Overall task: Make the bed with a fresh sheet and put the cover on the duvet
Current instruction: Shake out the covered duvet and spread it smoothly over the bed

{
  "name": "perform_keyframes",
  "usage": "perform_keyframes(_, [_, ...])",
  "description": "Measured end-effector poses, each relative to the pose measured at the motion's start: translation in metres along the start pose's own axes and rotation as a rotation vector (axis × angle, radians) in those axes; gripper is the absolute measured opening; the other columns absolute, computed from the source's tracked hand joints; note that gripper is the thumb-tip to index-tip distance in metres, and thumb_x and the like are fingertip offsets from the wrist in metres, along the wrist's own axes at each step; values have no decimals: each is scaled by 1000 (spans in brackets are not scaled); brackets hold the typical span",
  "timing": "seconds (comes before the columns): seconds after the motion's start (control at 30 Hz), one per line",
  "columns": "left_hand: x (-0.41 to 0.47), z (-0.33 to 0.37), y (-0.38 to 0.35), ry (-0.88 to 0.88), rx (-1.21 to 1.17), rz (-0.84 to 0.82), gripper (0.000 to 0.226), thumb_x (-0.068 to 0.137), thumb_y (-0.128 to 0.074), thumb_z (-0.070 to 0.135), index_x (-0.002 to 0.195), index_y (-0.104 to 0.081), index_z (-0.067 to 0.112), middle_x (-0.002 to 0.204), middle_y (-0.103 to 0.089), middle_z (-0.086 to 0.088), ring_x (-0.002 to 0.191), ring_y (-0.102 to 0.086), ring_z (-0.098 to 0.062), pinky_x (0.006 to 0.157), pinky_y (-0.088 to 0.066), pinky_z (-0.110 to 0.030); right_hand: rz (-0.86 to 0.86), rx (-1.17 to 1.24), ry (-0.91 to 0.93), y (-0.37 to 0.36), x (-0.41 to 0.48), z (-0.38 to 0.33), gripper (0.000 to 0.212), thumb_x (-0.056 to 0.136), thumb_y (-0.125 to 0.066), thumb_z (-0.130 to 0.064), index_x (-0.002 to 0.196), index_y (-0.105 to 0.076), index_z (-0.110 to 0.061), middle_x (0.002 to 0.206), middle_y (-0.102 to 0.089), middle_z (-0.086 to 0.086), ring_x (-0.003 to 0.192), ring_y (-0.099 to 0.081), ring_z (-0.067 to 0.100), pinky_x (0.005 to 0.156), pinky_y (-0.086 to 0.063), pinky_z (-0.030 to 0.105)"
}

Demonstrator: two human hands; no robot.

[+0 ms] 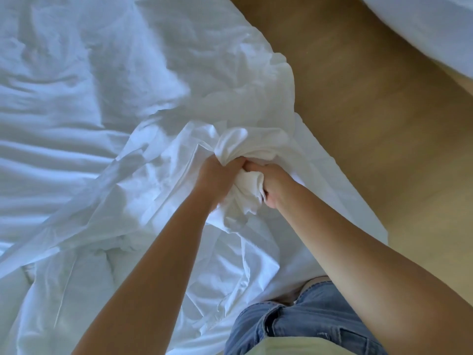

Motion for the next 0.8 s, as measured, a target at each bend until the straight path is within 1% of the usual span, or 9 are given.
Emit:
perform_keyframes(0.07, [-6,-4,6,-29,-4,63,10,80,-68,36,76,-67,28,67,-70,11,68,-66,-7,62,-53,-25,-70,-146,-56,-4,-4,6,23,90,-61,-23,70,-61,-12,56,-63,1,51,-61,14,47,-48,22])
perform_keyframes(0.13, [-13,-8,18,-33,-71,102,12,78,-74,33,84,-67,26,77,-72,5,75,-69,-12,65,-55,-26,-73,-217,-41,2,-9,-1,22,91,-57,-15,69,-60,-13,61,-63,4,59,-59,17,55,-49,26])
perform_keyframes(0.27, [-35,-28,38,41,-276,83,24,71,-79,35,91,-67,28,81,-74,8,77,-70,-11,66,-56,-25,-109,-157,12,18,-24,-18,27,99,-38,-2,119,-56,-7,121,-57,10,110,-56,26,82,-48,25])
perform_keyframes(0.3, [-43,-30,47,39,-229,127,26,70,-79,41,88,-65,28,76,-73,11,72,-69,-6,62,-53,-19,-147,-156,56,14,-32,-23,30,98,-40,0,124,-54,-6,124,-58,10,118,-54,26,87,-46,26])
perform_keyframes(0.37, [-60,-25,73,-31,52,310,33,66,-75,56,75,-57,30,62,-66,11,58,-62,-2,47,-41,-9,-220,-102,146,2,-52,-24,20,94,-51,-6,107,-64,-11,106,-69,7,105,-64,22,84,-51,29])
perform_keyframes(0.47, [-83,-8,100,-111,335,492,52,56,-68,71,72,-47,27,66,-55,13,59,-48,1,48,-30,-16,-238,3,241,-5,-81,-1,14,92,-55,-10,98,-68,-10,94,-73,4,88,-69,17,75,-57,29])
perform_keyframes(0.57, [-95,-3,109,-165,340,519,61,53,-61,79,71,-49,23,65,-54,12,58,-46,2,48,-29,-17,-202,23,302,19,-109,40,15,93,-53,-8,94,-67,-12,86,-74,1,77,-71,13,62,-56,23])
perform_keyframes(0.67, [-104,-2,91,-216,423,541,62,55,-55,82,70,-48,22,62,-52,12,57,-48,-7,49,-29,-24,-120,0,321,72,-135,92,20,87,-60,-15,107,-62,-17,92,-74,-1,86,-70,13,69,-55,26])
perform_keyframes(0.8, [-119,-38,-9,-188,579,344,61,76,-49,73,98,-59,17,87,-65,-4,90,-61,-28,72,-39,-32,20,-15,309,151,-163,148,35,81,-59,-16,116,-58,-20,97,-74,-1,87,-70,16,68,-56,29])
Point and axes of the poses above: each hand's wrist, its own x-axis towards the middle knuckle, its own y-axis out of the back of the hand, z = x × y, the point moved 10 cm from there along x, towards the middle knuckle
